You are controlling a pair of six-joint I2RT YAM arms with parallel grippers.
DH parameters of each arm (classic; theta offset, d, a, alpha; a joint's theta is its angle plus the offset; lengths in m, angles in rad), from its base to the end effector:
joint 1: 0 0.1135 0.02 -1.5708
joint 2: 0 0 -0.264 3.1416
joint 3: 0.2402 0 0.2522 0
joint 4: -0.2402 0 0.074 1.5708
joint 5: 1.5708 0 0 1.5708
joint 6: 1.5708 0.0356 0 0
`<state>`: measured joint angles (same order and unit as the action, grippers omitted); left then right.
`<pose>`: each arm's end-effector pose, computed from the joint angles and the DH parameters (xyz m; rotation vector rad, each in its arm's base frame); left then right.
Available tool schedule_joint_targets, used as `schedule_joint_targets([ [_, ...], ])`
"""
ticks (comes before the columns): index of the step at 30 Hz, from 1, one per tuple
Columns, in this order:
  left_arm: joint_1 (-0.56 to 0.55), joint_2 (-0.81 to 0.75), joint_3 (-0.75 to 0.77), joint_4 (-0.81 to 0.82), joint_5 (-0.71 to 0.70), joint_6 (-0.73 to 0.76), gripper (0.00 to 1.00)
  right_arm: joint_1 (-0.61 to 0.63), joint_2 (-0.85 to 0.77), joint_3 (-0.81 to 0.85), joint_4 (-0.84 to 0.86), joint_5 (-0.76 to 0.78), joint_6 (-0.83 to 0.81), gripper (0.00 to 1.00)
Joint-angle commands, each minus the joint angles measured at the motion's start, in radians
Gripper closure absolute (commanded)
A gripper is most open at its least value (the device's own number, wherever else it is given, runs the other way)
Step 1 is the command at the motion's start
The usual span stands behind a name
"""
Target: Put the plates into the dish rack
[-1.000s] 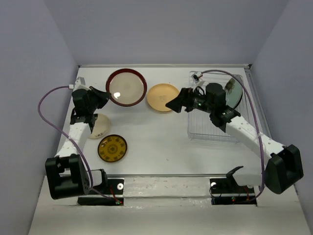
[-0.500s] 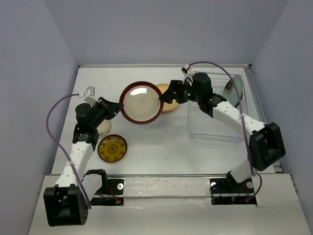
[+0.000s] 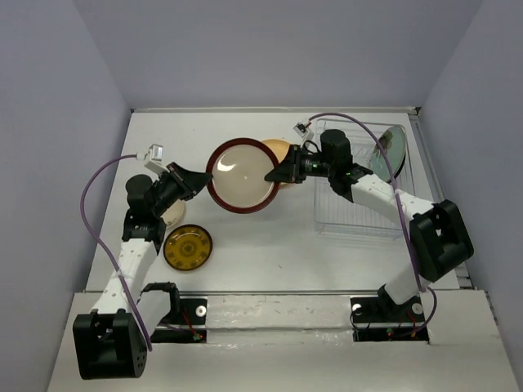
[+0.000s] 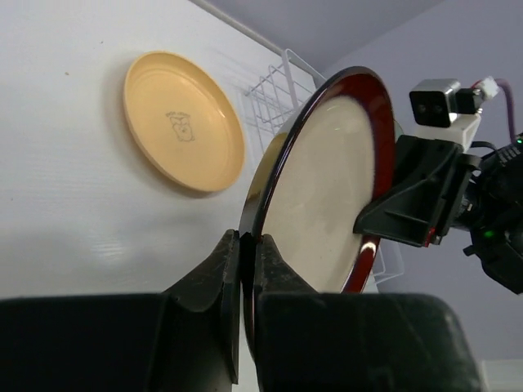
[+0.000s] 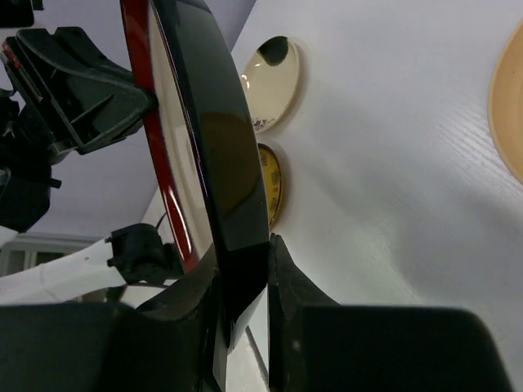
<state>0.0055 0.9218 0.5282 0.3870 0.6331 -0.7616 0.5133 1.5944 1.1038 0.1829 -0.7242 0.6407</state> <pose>0.2125 -0.0199 0.2846 -0.1160 1.6806 -1.0751 0.3077 0.2005 0.2844 -0.4250 2.0280 1.4307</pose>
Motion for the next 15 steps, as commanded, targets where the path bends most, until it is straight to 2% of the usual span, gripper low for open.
schedule_joint_targets([
  [1, -0.03, -0.083, 0.013, 0.202, 0.122, -0.09, 0.75, 0.01, -0.054, -0.025, 0.142, -0.023, 0.059, 0.93],
  [3, -0.032, -0.098, 0.001, 0.201, 0.135, -0.082, 0.56, 0.01, -0.086, -0.028, 0.141, 0.026, 0.066, 0.93],
  [4, -0.033, -0.112, -0.003, 0.194, 0.152, -0.07, 0.35, 0.01, -0.127, -0.027, 0.123, 0.084, 0.051, 0.93],
  [5, -0.033, -0.118, -0.007, 0.187, 0.163, -0.056, 0.26, 0.01, -0.152, -0.021, 0.097, 0.121, 0.037, 0.93],
  [6, -0.035, -0.129, -0.011, 0.15, 0.166, -0.039, 0.11, -0.004, -0.177, -0.013, 0.063, 0.168, 0.021, 0.93],
  [7, -0.035, -0.147, -0.013, 0.126, 0.168, -0.016, 0.01, -0.031, -0.229, 0.011, -0.01, 0.255, -0.014, 0.93],
  [11, -0.053, -0.213, -0.022, -0.04, 0.1, 0.126, 0.01, -0.122, -0.339, 0.105, -0.248, 0.535, -0.119, 0.93],
  [12, -0.064, -0.224, -0.03, -0.077, 0.099, 0.145, 0.01, -0.131, -0.355, 0.132, -0.346, 0.718, -0.178, 0.93],
  [15, -0.116, -0.256, -0.056, -0.042, 0.12, 0.125, 0.01, -0.162, -0.382, 0.206, -0.421, 1.041, -0.28, 0.93],
])
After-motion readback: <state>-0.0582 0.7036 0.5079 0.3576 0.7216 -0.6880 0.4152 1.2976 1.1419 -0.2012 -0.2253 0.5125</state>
